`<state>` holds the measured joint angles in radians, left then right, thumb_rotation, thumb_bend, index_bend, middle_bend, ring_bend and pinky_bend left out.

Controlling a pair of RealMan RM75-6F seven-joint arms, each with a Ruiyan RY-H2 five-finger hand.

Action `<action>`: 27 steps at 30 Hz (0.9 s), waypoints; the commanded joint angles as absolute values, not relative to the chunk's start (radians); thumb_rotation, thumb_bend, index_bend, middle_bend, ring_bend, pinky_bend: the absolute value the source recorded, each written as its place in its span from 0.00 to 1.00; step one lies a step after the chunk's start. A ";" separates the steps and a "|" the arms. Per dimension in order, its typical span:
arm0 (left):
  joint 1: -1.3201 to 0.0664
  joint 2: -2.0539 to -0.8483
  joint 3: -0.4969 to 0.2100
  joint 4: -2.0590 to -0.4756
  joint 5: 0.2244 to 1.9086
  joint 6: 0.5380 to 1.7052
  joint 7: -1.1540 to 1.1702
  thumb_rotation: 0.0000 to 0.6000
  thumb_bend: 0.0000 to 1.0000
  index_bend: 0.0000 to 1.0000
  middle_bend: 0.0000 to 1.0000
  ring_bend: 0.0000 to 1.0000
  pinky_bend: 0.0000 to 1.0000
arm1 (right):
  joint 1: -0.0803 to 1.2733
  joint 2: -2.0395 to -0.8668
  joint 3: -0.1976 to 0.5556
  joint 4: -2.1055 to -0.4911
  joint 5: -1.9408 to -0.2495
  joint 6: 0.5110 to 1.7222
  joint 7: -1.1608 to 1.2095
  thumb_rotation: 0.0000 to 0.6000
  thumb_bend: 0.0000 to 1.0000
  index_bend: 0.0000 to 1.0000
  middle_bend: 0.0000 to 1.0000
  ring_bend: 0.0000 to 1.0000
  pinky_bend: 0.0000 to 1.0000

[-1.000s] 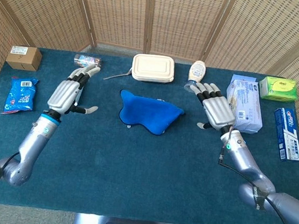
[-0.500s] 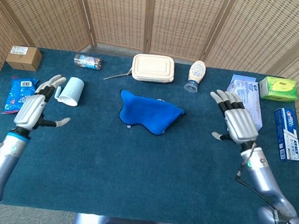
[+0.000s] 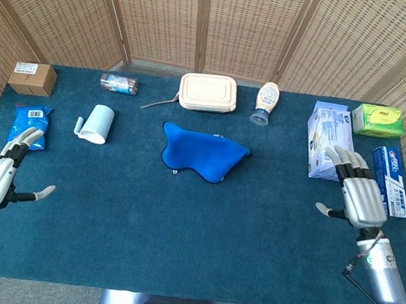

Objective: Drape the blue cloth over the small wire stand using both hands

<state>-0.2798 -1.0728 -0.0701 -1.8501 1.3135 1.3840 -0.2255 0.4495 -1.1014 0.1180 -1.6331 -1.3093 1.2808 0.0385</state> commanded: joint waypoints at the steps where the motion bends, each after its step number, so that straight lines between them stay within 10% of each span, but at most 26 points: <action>1: -0.249 -1.068 -0.051 -1.859 1.331 1.412 -0.220 1.00 0.29 0.09 0.00 0.00 0.00 | 0.419 -1.087 0.107 -1.657 -1.316 1.309 0.032 1.00 0.00 0.00 0.00 0.00 0.00; 27: -0.050 -1.084 0.054 -1.915 1.469 1.588 0.019 1.00 0.29 0.13 0.03 0.00 0.00 | 0.181 -1.075 0.061 -1.775 -1.309 1.524 -0.132 1.00 0.00 0.00 0.00 0.00 0.00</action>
<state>-0.0502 -1.0845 0.0543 -1.9142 1.4682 1.5880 0.0184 0.1837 -1.0740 0.0598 -1.7755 -1.3071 1.5235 -0.1355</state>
